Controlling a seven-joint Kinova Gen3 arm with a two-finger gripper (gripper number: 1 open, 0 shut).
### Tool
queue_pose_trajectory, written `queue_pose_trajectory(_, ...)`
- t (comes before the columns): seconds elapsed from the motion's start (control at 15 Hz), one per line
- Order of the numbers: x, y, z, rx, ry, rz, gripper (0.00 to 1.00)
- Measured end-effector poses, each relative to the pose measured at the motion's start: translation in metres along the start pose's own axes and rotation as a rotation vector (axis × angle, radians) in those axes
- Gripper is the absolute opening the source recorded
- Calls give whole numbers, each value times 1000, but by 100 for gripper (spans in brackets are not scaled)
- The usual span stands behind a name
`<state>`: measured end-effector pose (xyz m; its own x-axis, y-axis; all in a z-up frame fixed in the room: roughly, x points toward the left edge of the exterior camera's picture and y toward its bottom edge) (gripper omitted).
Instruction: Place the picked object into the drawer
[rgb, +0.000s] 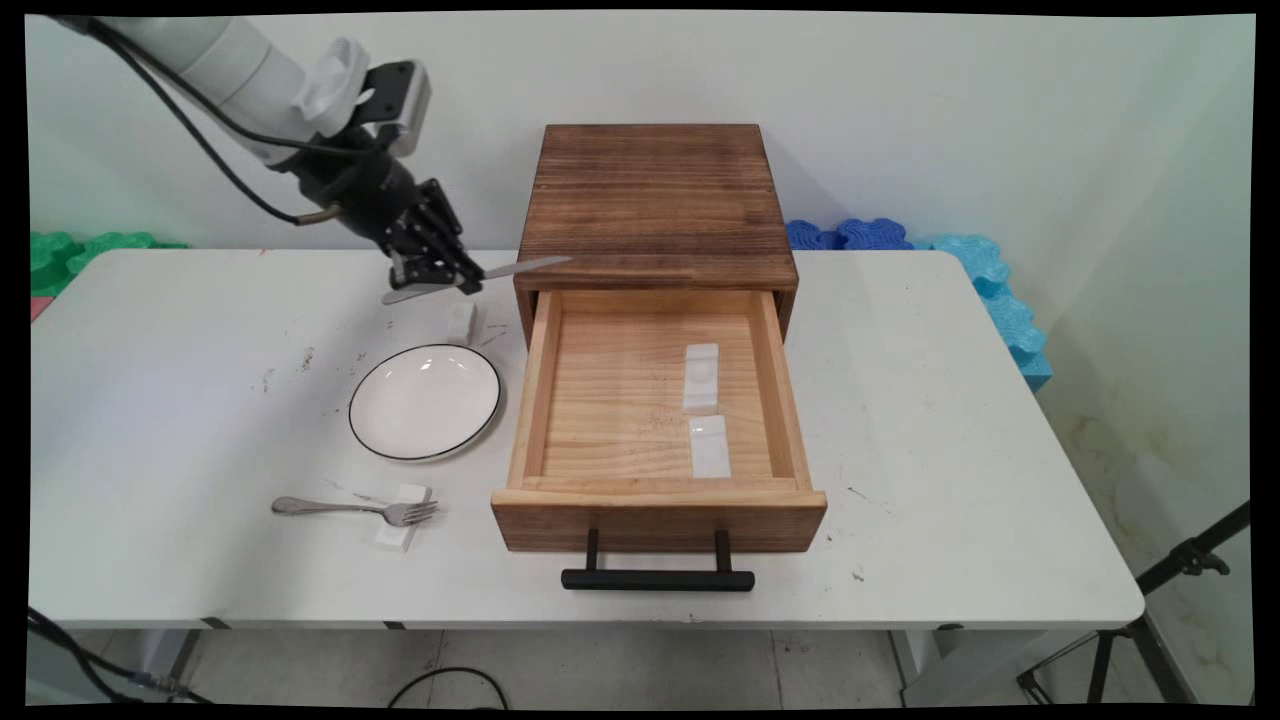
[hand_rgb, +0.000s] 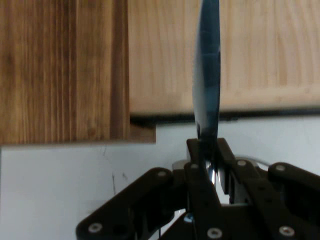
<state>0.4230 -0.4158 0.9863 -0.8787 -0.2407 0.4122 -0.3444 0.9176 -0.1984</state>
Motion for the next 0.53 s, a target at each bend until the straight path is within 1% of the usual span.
queue_pose_trajectory(0.27, 31, 9, 6, -8, 27, 9, 0)
queue_pose_trajectory(0.53, 61, 12, 16, -8, 48, 15, 0)
